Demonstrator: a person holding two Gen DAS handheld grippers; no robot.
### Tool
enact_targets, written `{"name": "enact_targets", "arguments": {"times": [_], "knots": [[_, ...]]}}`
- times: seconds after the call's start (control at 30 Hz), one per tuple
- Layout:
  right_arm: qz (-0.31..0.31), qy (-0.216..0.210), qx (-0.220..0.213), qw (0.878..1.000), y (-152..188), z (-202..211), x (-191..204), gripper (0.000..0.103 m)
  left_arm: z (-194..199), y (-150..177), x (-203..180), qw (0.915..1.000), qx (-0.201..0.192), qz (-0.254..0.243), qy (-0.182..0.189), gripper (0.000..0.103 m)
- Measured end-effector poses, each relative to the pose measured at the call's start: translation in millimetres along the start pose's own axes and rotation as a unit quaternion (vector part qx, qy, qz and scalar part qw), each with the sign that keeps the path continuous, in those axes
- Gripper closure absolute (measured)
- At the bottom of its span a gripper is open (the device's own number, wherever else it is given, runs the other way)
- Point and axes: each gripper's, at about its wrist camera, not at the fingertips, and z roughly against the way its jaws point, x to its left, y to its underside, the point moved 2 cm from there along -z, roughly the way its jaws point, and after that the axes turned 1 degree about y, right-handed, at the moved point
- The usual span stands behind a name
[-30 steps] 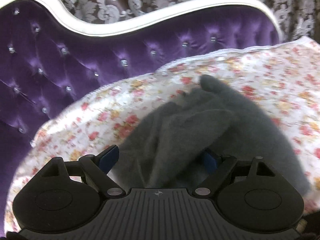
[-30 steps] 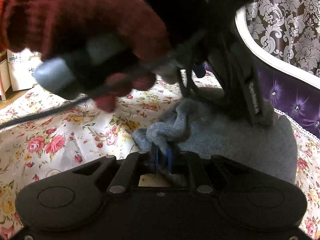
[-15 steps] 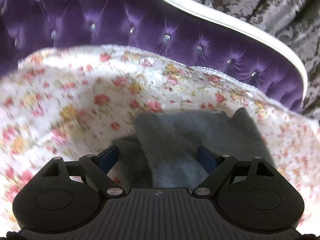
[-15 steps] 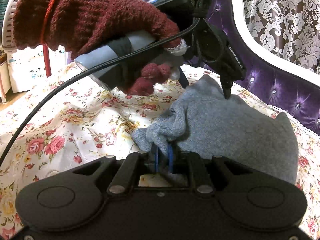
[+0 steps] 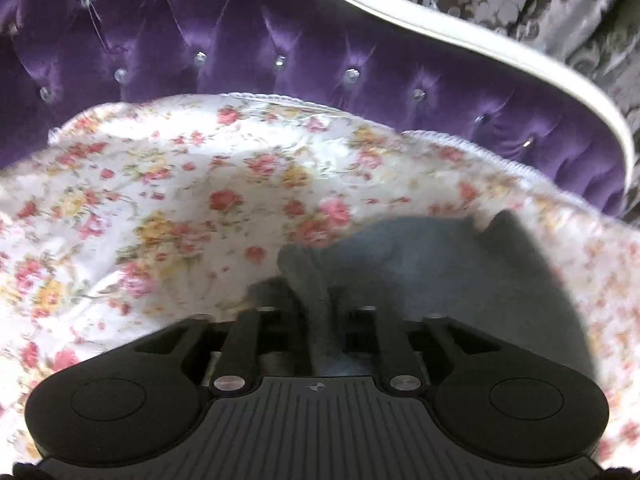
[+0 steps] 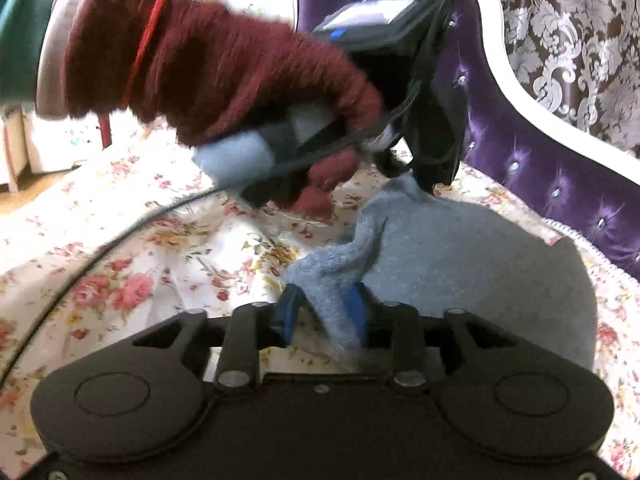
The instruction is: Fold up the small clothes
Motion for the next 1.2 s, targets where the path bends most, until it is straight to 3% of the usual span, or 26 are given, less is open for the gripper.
{"name": "enact_targets", "arguments": {"times": [0.07,0.13,0.27,0.33,0.4,0.57,0.73,0.87,0.9,1.0,1.07,1.2], "knots": [[-0.025,-0.032,-0.011,0.999,-2,12,-11,0.045,4,3,6,0.9996,-0.019,-0.005,-0.021,0.058],[-0.051,-0.055,-0.022,0.997,-4,26,-26,0.030,10,3,14,0.9989,-0.027,0.004,-0.037,0.056],[-0.093,-0.047,-0.040,0.994,-8,50,-64,0.028,38,2,24,0.9978,-0.060,0.020,-0.021,0.053],[-0.127,-0.037,-0.044,0.990,-9,56,-89,0.025,55,3,26,0.9970,-0.073,0.024,-0.009,0.032],[-0.158,-0.026,-0.046,0.986,-11,56,-111,0.025,71,7,22,0.9957,-0.088,0.027,0.007,0.026],[-0.230,-0.005,-0.048,0.972,-14,38,-159,0.025,95,27,-2,0.9947,-0.096,-0.009,0.037,0.021],[-0.302,0.015,-0.006,0.953,-8,-5,-203,0.025,82,56,-24,0.9946,-0.071,-0.069,0.031,0.021],[-0.312,0.057,0.044,0.947,7,-34,-221,0.025,55,74,-12,0.9983,-0.030,-0.049,0.013,0.020],[-0.319,0.061,0.052,0.944,9,-41,-227,0.025,51,78,-8,0.9989,-0.022,-0.038,0.018,0.016],[-0.374,0.068,0.055,0.923,21,-43,-246,0.025,47,83,2,0.9992,-0.012,-0.015,0.036,0.012],[-0.405,0.062,0.044,0.911,27,-37,-255,0.025,48,84,5,0.9988,-0.007,-0.015,0.047,0.012],[-0.440,0.010,0.026,0.898,42,-19,-260,0.023,55,87,8,0.9971,0.003,0.001,0.076,0.011]]}}
